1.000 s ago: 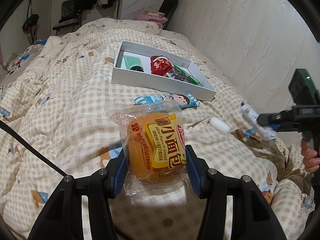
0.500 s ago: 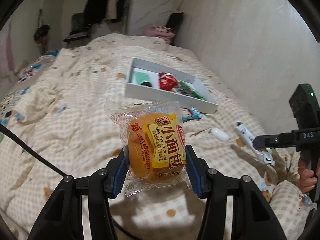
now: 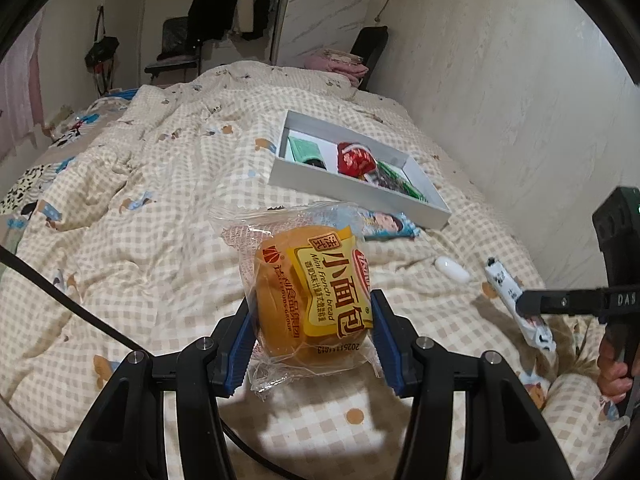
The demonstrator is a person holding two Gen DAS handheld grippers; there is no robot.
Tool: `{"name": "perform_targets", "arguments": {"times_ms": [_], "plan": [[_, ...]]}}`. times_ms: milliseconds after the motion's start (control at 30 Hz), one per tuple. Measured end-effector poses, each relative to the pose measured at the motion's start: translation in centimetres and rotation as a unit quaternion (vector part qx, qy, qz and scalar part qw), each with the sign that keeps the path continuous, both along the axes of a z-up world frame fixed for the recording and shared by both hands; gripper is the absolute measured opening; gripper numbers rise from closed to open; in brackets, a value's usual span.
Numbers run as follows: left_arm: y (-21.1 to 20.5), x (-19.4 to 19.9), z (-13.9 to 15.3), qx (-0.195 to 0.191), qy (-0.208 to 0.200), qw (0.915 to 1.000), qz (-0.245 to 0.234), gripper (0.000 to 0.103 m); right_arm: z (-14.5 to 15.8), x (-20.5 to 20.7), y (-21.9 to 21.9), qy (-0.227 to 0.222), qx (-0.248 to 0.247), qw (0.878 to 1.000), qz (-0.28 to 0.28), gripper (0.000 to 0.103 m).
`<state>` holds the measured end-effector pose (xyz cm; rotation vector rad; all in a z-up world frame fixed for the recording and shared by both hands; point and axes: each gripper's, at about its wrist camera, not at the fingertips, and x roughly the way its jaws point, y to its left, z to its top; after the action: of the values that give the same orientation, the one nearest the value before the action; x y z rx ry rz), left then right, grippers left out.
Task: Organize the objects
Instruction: 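Lift the packet with the right gripper while the left raises the bun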
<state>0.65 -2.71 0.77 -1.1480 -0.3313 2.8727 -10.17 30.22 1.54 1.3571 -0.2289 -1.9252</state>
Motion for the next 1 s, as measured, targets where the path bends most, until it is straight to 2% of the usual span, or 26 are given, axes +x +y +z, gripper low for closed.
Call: {"name": "perform_targets", "arguments": {"times_ms": [133, 333, 500, 633, 700, 767, 833, 900, 1000], "plan": [[-1.3, -0.8, 1.8, 0.013, 0.006, 0.9999, 0.000, 0.057, 1.4, -0.1, -0.3, 0.013, -0.014, 1.000, 0.009, 0.047], [-3.6, -3.3, 5.2, 0.038, 0.008, 0.9992, -0.006, 0.057, 5.7, -1.8, -1.1, 0.052, -0.029, 0.998, 0.012, 0.047], [-4.1, -5.3, 8.9, 0.025, 0.041, 0.9979, -0.042, 0.057, 10.4, -3.1, -1.6, 0.135, -0.029, 0.990, 0.003, 0.047], [-3.6, -6.3, 12.5, -0.015, 0.096, 0.9931, -0.064, 0.057, 14.9, -3.5, -2.2, 0.250, -0.048, 0.967, 0.009, 0.047], [-3.4, -7.4, 14.2, -0.021, 0.113, 0.9907, -0.073, 0.058, 16.1, -4.2, -2.6, 0.267, -0.041, 0.963, 0.002, 0.047], [-3.4, -8.9, 15.9, -0.022, 0.113, 0.9901, -0.080, 0.058, 17.4, -5.3, -3.1, 0.284, -0.047, 0.958, 0.011, 0.047], [-3.2, -10.1, 17.3, -0.040, 0.113, 0.9902, -0.073, 0.057, 18.3, -6.2, -3.5, 0.302, -0.039, 0.952, 0.009, 0.047], [-2.8, -11.3, 18.5, -0.068, 0.117, 0.9891, -0.058, 0.057, 18.8, -7.7, -3.9, 0.300, -0.039, 0.953, 0.002, 0.047], [-2.2, -12.8, 19.1, -0.088, 0.116, 0.9886, -0.036, 0.057, 18.8, -9.4, -3.9, 0.296, -0.044, 0.954, -0.013, 0.047]]}}
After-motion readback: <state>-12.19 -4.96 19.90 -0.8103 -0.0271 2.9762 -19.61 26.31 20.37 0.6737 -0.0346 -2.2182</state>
